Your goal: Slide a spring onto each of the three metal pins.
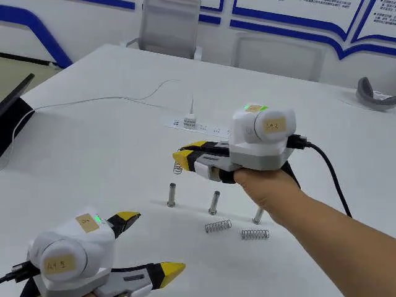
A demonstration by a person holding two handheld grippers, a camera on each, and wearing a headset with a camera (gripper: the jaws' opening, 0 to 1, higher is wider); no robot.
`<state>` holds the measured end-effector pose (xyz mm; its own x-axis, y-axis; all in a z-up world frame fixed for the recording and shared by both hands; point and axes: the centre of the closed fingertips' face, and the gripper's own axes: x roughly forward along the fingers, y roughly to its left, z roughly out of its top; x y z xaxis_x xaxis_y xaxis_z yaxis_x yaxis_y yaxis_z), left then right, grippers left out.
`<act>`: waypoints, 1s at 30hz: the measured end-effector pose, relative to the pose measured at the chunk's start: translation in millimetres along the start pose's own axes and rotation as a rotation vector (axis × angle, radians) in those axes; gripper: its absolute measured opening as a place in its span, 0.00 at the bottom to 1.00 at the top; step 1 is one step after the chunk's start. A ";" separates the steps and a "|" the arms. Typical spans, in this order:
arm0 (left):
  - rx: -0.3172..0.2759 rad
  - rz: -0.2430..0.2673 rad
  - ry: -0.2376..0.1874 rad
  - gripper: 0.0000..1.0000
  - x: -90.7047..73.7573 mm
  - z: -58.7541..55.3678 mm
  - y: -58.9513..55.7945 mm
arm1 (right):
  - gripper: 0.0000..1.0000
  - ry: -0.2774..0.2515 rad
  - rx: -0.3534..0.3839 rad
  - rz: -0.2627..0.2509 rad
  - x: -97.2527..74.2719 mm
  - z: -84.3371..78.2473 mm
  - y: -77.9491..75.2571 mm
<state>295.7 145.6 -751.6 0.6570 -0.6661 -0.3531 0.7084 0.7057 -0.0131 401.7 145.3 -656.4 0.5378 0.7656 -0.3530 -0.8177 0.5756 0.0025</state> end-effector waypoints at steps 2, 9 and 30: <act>-0.002 0.001 0.001 0.74 0.3 -0.3 -0.4 | 0.11 0.011 0.003 0.001 4.8 -3.6 -0.8; 0.000 -0.007 0.001 0.74 1.8 -0.3 -6.0 | 0.11 0.053 0.008 -0.001 16.8 -18.3 -3.2; 0.002 -0.001 0.033 0.71 -2.1 -8.4 -0.9 | 0.11 0.099 0.015 -0.007 27.7 -44.4 -6.5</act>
<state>291.5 148.3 -758.6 0.6473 -0.6584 -0.3841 0.7097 0.7045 -0.0115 412.9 150.0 -707.7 0.5199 0.7298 -0.4439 -0.8105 0.5856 0.0134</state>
